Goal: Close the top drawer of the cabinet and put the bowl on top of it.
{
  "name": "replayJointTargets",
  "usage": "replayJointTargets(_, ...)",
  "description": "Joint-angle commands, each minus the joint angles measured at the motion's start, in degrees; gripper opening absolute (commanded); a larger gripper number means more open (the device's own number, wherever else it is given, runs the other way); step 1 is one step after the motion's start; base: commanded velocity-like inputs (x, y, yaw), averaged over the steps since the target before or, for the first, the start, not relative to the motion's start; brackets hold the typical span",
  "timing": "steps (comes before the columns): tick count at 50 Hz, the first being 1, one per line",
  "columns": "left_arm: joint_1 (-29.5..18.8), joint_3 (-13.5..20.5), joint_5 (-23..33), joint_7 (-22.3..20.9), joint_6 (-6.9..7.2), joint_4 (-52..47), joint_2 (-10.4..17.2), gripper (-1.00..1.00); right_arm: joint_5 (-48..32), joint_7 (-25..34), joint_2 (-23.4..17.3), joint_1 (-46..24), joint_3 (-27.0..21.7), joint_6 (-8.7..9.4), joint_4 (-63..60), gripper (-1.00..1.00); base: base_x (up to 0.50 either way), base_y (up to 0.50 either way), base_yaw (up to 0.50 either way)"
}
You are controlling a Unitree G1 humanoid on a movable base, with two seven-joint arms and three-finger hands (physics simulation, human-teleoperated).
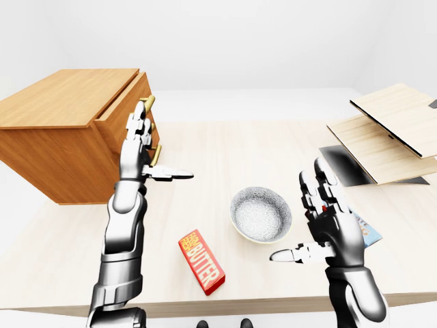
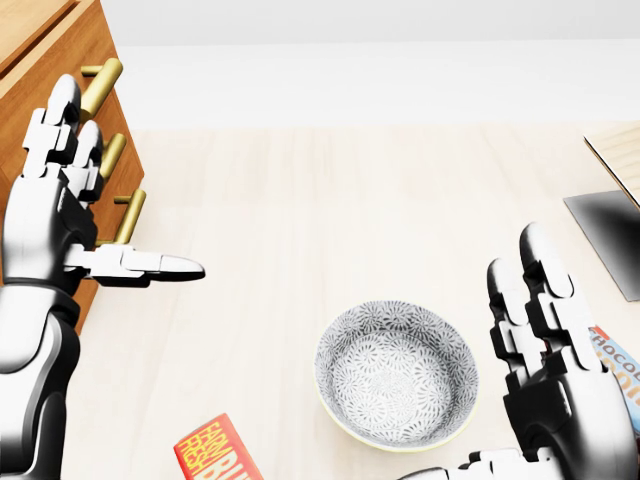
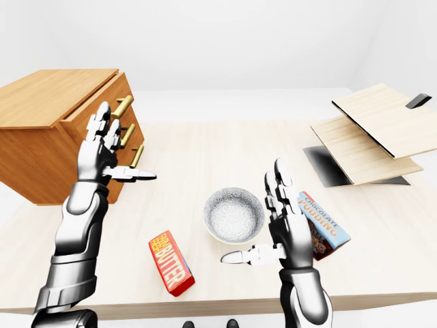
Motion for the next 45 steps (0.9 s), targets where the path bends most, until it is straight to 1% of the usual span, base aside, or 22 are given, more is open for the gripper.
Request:
replayJointTargets(1,0.07,0.79,-2.13,-0.71,0.0,0.32,0.69,1.0,0.22,0.12,0.02,0.26,-0.06,-0.77,0.59,1.0,0.0,0.0,0.0)
replayJointTargets(18,-0.21,1.72,-4.18,-0.85,0.0,5.17,1.81,1.0,-0.03,-0.29,-0.15,0.02,0.42,-1.13,1.26,1.0,0.0,0.0,0.0)
replayJointTargets(26,-1.6,2.06,-4.87,-0.68,0.0,9.59,2.55,1.0,0.25,-0.17,-0.16,0.18,0.25,-0.95,0.92,1.0,0.0,0.0,0.0)
replayJointTargets(45,-1.63,2.91,-6.74,-0.54,0.0,10.06,3.62,1.0,-0.22,-0.29,-0.24,0.28,0.84,-1.44,1.53,1.0,0.0,0.0,0.0)
